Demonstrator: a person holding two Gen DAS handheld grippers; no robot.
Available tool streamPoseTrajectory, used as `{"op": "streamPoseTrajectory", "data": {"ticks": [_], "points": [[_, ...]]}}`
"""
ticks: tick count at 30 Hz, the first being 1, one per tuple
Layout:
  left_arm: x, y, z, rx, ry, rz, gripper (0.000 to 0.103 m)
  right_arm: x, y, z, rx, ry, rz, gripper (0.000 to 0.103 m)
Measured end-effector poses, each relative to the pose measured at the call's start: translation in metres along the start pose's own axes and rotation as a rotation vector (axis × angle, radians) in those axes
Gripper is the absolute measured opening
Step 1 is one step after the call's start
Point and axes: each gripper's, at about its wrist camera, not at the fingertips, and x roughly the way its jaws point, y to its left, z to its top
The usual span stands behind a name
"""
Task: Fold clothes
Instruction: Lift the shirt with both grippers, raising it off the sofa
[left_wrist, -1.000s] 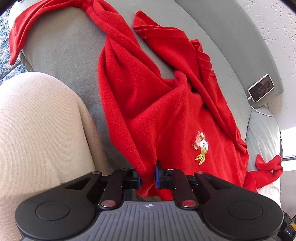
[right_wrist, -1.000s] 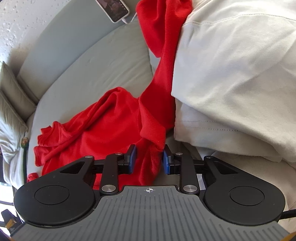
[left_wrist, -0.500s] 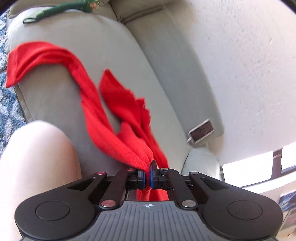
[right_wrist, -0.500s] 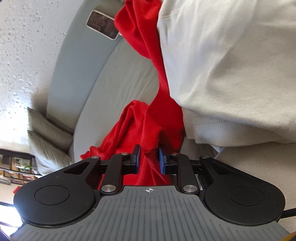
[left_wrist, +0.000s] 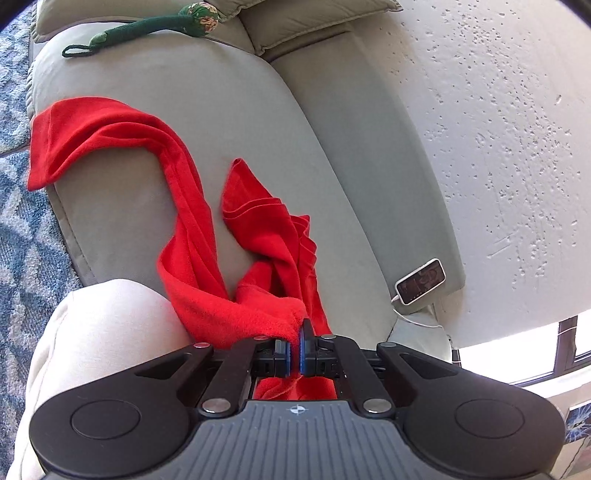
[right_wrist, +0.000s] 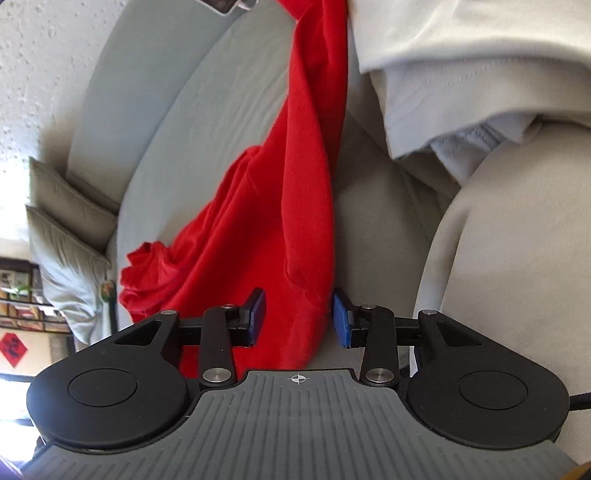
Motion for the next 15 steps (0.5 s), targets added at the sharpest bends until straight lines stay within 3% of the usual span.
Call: {"op": "streamPoseTrajectory", "data": {"ticks": [4, 6, 8, 12, 15], "points": [[0.002, 0.007, 0.001, -0.014, 0.000, 0.009, 0.002, 0.013, 0.001, -0.016, -0.049, -0.091, 0.023, 0.042], [0.004, 0.010, 0.001, -0.021, -0.001, 0.015, 0.002, 0.018, -0.002, -0.018, -0.069, -0.122, 0.035, 0.036], [0.006, 0.015, 0.001, -0.032, -0.002, 0.020, 0.002, 0.021, -0.005, -0.018, -0.075, -0.132, 0.039, 0.008], [0.002, 0.016, 0.002, -0.042, -0.002, 0.009, 0.002, 0.013, -0.011, -0.013, 0.015, -0.118, 0.094, 0.004], [-0.007, -0.001, 0.008, -0.005, -0.013, -0.051, 0.002, -0.020, -0.009, 0.001, 0.063, -0.181, 0.208, 0.003]]}}
